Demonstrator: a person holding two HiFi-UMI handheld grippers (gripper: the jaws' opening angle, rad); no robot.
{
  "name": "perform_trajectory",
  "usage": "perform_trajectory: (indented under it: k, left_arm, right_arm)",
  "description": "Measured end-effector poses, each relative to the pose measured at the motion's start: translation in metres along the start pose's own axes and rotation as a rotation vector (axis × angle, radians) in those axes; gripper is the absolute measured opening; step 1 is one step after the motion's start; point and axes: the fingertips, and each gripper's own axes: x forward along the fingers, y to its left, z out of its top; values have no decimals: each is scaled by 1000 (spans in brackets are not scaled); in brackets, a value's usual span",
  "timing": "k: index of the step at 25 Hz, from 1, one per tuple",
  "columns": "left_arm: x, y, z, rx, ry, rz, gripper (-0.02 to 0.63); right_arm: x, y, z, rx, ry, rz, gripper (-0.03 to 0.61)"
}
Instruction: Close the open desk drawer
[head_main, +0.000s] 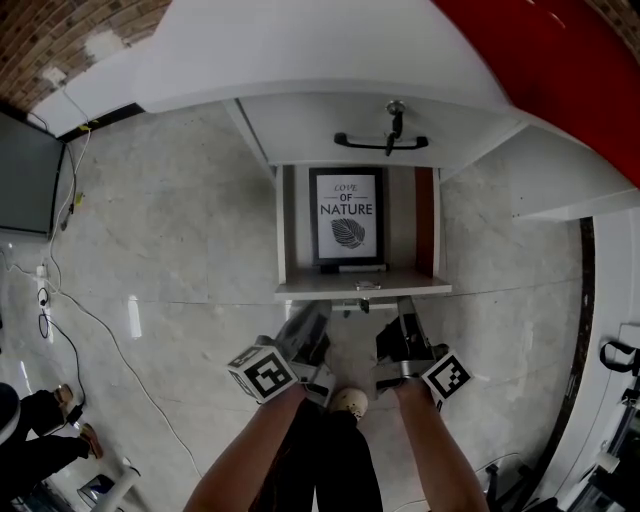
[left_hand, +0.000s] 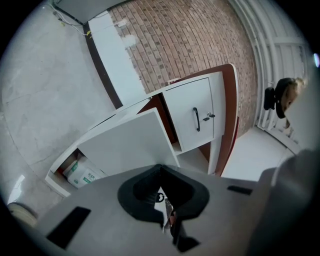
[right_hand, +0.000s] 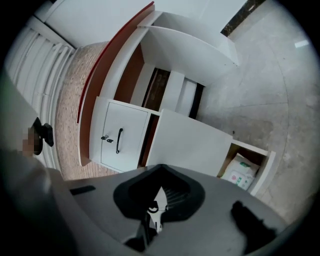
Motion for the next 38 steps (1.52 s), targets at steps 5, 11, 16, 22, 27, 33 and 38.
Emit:
perform_trajectory:
  k: [5, 11, 16, 22, 27, 33, 38]
  left_arm:
    - [3, -10, 11, -1, -9, 11, 9]
    - [8, -23, 21, 6, -19, 1, 9]
    - [12, -23, 31, 2, -37, 27, 9]
    - [20, -23, 36, -10, -40, 32, 9]
    - [34, -23, 43, -18, -44, 29, 9]
    - [43, -26, 48, -19, -32, 34, 9]
    - [51, -23, 56, -26, -47, 52, 9]
  right_arm:
    - [6, 12, 4, -4, 15, 1, 6]
    - [13, 27, 14, -17, 1, 26, 6]
    - [20, 32, 13, -42, 28, 7, 6]
    - [28, 32, 18, -74, 18, -11, 6]
    - [42, 31, 28, -62, -6, -32, 6]
    - [50, 32, 36, -44, -31, -39, 6]
    - [61, 33, 41, -59, -22, -42, 6]
